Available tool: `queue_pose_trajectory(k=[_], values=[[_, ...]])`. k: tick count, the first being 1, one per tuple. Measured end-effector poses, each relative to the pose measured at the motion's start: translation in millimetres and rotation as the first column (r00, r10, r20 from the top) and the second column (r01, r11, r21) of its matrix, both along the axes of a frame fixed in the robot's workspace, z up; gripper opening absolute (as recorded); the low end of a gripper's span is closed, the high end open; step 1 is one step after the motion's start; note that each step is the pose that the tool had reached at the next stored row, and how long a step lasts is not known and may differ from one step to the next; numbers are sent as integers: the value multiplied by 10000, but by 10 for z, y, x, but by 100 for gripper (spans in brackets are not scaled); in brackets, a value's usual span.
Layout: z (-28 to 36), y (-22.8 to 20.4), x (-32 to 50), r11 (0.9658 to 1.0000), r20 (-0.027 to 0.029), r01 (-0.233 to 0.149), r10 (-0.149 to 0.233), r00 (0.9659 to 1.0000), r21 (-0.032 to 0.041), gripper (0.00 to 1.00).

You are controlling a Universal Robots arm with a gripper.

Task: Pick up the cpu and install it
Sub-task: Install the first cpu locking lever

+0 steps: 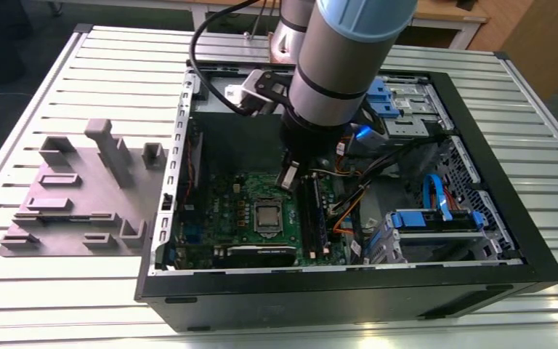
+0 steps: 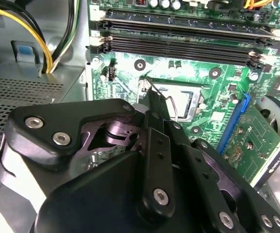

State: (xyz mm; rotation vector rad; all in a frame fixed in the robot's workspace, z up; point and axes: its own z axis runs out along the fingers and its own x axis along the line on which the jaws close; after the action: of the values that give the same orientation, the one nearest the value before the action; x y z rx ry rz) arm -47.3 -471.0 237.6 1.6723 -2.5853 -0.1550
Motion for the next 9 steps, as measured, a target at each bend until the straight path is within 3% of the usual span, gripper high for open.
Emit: queue_pose_trajectory(k=[6,9], values=[[-4,-96,-11,10000,0,0,0,10000,-37,10],[-8,-103,-12,10000,0,0,0,10000,-55,10]])
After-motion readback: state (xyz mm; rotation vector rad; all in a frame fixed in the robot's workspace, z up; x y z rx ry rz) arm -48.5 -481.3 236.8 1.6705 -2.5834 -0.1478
